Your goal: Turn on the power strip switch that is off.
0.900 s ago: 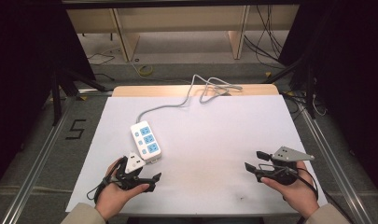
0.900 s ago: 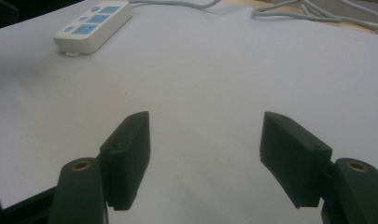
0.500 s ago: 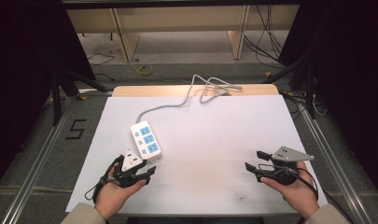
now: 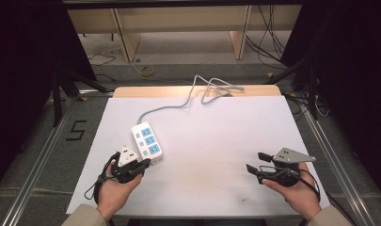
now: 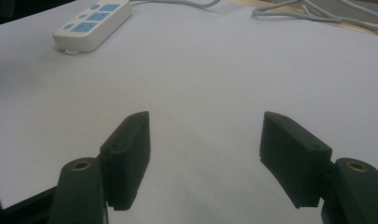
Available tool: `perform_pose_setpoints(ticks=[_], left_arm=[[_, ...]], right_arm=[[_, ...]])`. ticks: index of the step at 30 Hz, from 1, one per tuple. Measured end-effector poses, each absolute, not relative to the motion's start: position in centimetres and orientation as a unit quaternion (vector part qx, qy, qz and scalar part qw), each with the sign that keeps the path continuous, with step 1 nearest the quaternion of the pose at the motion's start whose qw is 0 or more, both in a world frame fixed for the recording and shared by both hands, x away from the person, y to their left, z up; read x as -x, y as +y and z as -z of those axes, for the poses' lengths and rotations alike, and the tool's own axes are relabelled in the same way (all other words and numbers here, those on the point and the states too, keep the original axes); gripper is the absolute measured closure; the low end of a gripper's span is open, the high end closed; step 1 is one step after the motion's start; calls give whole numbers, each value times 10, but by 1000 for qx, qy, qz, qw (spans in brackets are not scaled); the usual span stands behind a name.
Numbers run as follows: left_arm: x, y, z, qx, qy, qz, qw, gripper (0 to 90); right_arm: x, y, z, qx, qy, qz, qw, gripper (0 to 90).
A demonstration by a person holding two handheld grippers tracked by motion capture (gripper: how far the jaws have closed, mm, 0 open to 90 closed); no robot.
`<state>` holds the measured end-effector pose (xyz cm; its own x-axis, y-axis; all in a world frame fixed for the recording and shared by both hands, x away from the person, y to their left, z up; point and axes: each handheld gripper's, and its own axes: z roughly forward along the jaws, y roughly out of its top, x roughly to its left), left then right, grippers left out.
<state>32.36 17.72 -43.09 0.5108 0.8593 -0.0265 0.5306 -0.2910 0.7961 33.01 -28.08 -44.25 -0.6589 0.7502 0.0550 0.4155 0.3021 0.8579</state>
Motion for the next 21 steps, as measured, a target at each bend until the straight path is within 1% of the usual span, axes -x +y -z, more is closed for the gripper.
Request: perform_pose_setpoints(ticks=[21], left_arm=[[-342, 177, 427, -762, 475, -213, 384, 897]], right_arm=[[-330, -280, 443, -371, 788, -458, 182, 338]])
